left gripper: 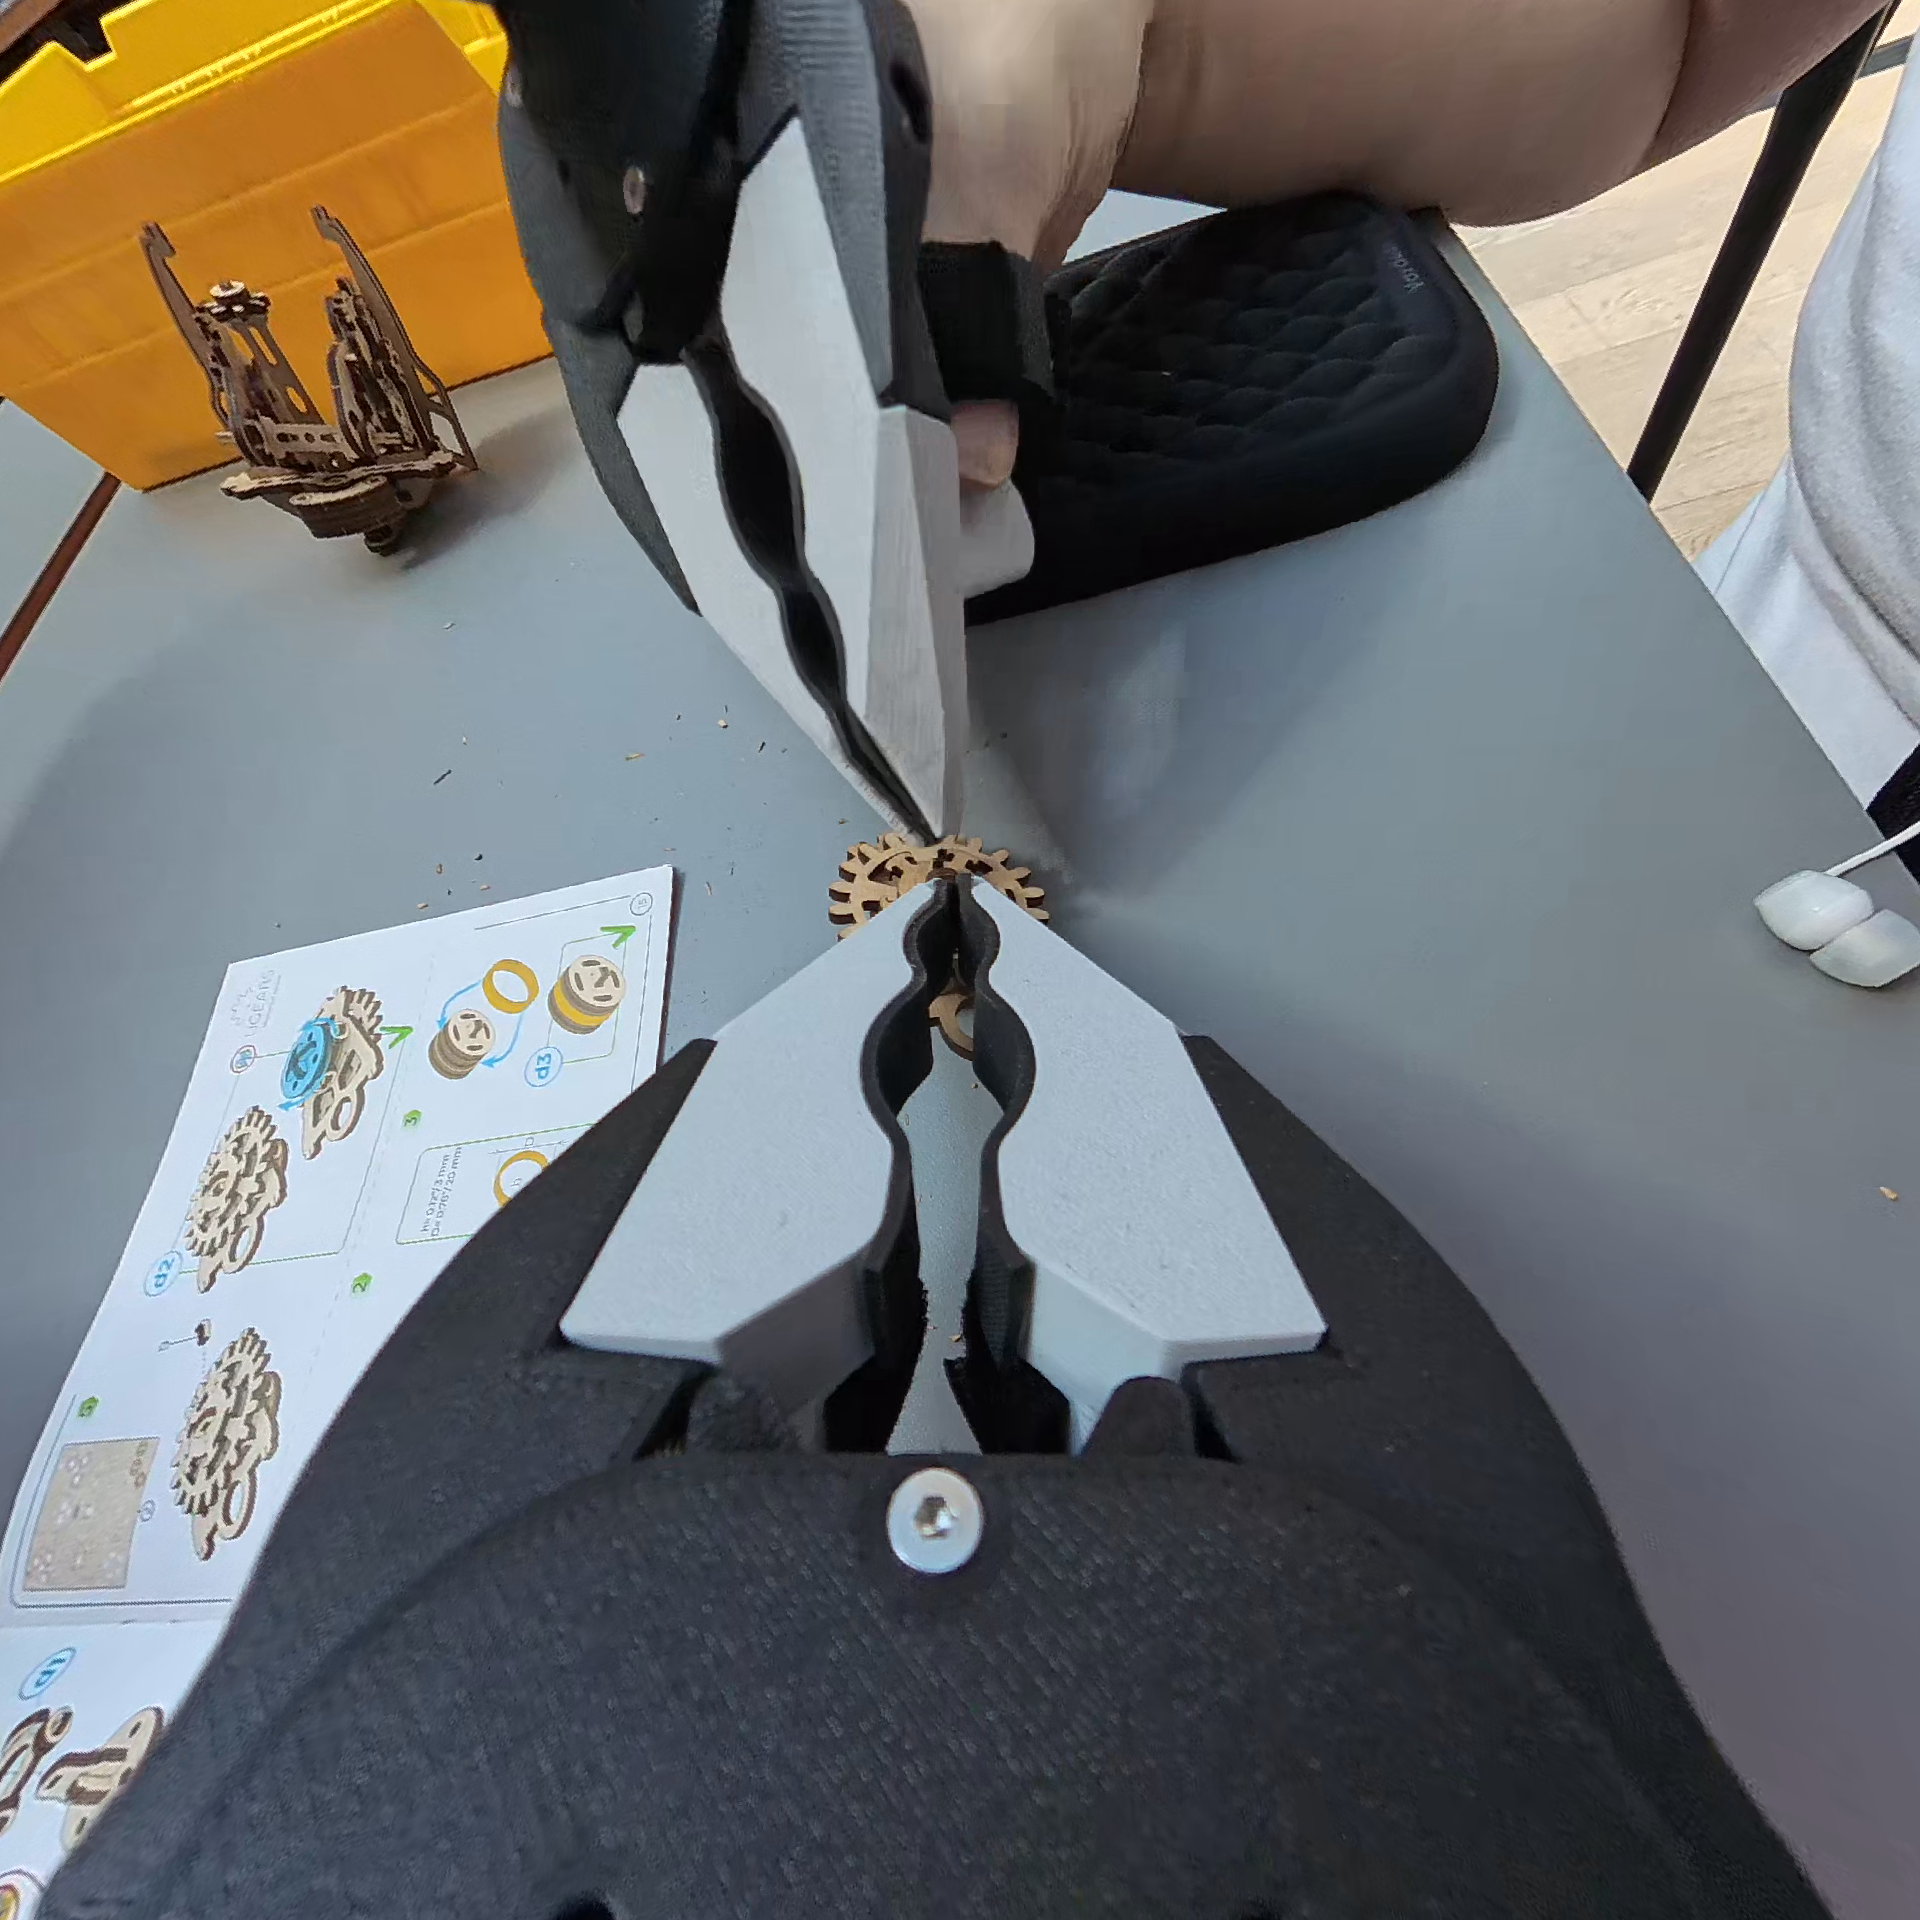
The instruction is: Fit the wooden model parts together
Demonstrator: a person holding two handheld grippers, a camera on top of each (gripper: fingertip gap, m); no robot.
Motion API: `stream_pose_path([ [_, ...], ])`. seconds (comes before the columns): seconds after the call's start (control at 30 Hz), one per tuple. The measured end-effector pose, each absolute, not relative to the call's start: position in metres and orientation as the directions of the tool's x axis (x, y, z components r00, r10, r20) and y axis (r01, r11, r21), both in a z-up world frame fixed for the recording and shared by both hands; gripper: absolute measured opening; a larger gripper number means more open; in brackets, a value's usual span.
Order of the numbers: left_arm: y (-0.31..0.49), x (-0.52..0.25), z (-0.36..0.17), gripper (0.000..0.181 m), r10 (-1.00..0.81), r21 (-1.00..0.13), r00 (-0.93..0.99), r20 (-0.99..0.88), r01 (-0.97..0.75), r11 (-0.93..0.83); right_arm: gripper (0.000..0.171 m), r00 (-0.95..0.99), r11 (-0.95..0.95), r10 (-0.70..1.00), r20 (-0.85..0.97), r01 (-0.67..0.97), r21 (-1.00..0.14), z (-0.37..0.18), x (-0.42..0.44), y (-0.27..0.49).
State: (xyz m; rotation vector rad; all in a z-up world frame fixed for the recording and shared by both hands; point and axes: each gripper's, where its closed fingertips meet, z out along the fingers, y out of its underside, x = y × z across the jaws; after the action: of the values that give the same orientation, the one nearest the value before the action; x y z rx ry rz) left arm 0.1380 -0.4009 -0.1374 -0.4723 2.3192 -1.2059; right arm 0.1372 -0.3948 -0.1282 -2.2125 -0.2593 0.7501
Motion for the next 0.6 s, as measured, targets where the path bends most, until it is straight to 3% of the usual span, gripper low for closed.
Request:
stream_pose_path([
  [0.1, -0.401, 0.138, -0.138, 0.000, -0.505, -0.828, -0.822, -0.263, -0.076, 0.556, 0.000, 0.677, -0.761, 0.247, -0.693, -0.307, -0.571, -0.129, 0.142, -0.396],
  [0.27, -0.400, 0.138, -0.138, 0.000, -0.511, -0.826, -0.815, -0.273, -0.074, 0.559, 0.000, 0.508, -0.713, 0.105, -0.855, -0.561, -0.421, -0.121, 0.159, -0.394],
  [0.4, -0.394, 0.140, -0.137, 0.000, -0.537, -0.831, -0.804, -0.256, -0.101, 0.547, 0.000, 0.385, -0.677, 0.043, -0.922, -0.667, -0.310, -0.117, 0.155, -0.393],
  [0.6, -0.385, 0.141, -0.140, 0.000, -0.549, -0.821, -0.796, -0.256, -0.120, 0.558, 0.000, 0.379, -0.635, -0.021, -0.925, -0.720, -0.280, -0.128, 0.158, -0.384],
])
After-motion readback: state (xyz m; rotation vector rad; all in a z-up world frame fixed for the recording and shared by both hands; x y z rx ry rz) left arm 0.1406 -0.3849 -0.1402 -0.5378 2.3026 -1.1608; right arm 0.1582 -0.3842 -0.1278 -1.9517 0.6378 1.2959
